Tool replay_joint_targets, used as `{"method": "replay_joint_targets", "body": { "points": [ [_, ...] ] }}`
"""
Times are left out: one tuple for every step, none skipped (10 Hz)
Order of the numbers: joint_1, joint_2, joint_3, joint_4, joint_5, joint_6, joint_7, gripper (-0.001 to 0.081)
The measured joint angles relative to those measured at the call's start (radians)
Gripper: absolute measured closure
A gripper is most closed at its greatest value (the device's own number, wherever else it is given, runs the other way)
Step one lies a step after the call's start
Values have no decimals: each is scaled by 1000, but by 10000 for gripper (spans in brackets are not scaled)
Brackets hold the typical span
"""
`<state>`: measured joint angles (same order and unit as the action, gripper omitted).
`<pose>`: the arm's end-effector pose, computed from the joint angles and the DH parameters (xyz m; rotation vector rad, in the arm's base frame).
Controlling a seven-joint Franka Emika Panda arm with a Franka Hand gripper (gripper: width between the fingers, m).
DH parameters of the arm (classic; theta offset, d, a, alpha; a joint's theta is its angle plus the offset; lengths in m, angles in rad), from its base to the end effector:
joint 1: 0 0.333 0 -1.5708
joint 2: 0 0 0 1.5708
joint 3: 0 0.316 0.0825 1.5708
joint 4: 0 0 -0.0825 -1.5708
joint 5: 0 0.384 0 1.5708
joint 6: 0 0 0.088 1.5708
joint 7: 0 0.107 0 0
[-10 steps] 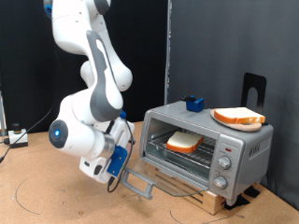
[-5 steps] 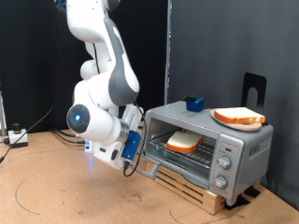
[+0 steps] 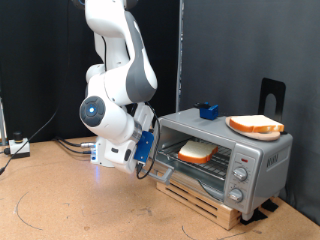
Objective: Make a piece of toast with the oven
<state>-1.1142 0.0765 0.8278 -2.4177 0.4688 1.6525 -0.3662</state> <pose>0.3907 -0.0649 0.2671 -2.3125 0.1654 0.7663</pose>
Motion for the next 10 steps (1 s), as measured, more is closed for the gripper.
{"method": "replay_joint_targets", "body": {
  "points": [
    [0,-11,0,-5,7,-2,-16,-1],
    [-1,-20,-2,-9,14,-4,-34,-1],
    [-3,-28,-3,-13,20,-6,-52,-1],
    [-4,-33,-4,-16,23,-8,-65,-1],
    [-4,-36,-4,-17,23,-9,-72,-1],
    [-4,-39,-5,-19,23,-10,-84,-1],
    [-4,-46,-6,-23,27,-10,-88,-1],
    [-4,-59,-8,-30,42,-7,-86,-1],
    [-5,-82,-12,-46,80,1,-61,-1],
    [-6,-112,-18,-66,134,6,-1,-1]
  ]
}}
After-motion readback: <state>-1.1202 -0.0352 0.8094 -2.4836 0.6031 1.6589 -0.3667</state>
